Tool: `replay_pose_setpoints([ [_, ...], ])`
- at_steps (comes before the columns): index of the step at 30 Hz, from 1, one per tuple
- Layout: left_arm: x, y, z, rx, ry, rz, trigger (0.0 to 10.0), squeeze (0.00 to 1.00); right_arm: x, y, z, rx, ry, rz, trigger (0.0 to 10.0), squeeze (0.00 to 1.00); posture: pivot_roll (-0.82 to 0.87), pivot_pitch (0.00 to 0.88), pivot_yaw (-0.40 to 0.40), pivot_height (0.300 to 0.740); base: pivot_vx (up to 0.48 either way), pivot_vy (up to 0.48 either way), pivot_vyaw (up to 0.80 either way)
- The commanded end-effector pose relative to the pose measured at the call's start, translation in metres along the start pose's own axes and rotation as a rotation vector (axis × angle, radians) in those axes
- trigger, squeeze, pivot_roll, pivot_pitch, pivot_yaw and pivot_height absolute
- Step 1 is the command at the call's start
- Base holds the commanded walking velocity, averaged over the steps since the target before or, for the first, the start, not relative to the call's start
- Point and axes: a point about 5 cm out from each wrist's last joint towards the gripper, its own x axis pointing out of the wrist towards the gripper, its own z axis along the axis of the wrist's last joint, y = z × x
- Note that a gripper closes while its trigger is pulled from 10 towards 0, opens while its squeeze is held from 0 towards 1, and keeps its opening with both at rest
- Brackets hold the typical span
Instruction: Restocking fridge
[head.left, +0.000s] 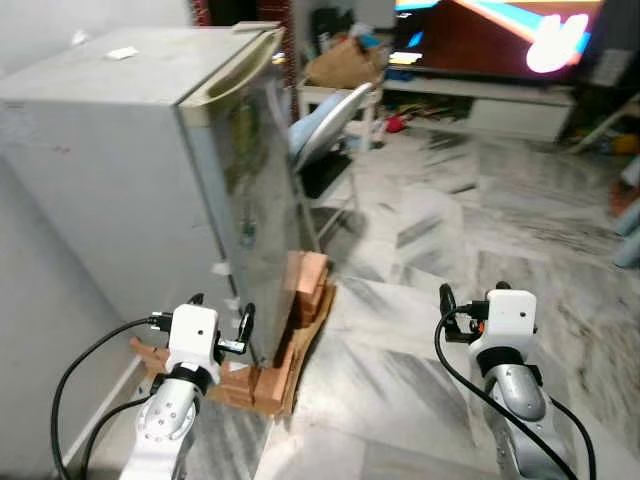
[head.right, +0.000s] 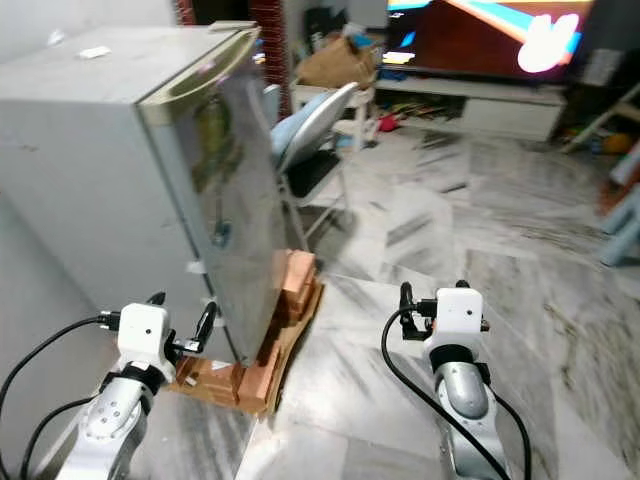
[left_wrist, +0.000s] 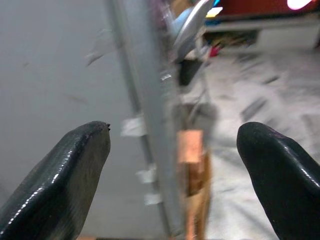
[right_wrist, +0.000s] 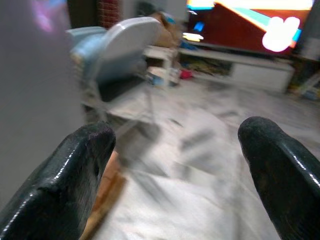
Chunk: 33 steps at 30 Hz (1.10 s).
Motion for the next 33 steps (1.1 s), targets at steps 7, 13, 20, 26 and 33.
replay_pose_setpoints([
  [7,0.0057,-0.0117,0.0064,-0.009,-0.027,-0.038,10.0,0.0,-0.0044,-0.0149,-0.0034,-0.025,0.017,-0.049,10.0,0.0,0.01,0.0,-0.028,0.74,0.255,0.0,0.0],
  [13,0.0053,-0.0115,0.0044,-0.01,-0.02,-0.034,10.0,0.0,-0.0048,-0.0153,-0.004,-0.028,0.02,-0.05,10.0,0.0,0.0,0.0,-0.03,0.74,0.084,0.0,0.0],
  [20,0.0067,-0.0119,0.0041,-0.015,-0.017,-0.03,10.0,0.0,-0.0054,-0.0161,-0.0045,-0.031,0.024,-0.05,10.0,0.0,0.0,0.0,-0.03,0.74,0.289,0.316,-0.29],
  [26,0.0075,-0.0129,0.004,-0.017,-0.019,-0.032,10.0,0.0,-0.0055,-0.0173,-0.0042,-0.035,0.023,-0.053,10.0,0.0,-0.01,0.0,-0.031,0.74,0.288,0.307,0.0],
  [33,0.0076,-0.0144,0.0035,-0.018,-0.016,-0.033,10.0,0.0,-0.0057,-0.0177,-0.0042,-0.037,0.024,-0.052,10.0,0.0,0.0,0.0,-0.033,0.74,0.035,0.0,0.0],
])
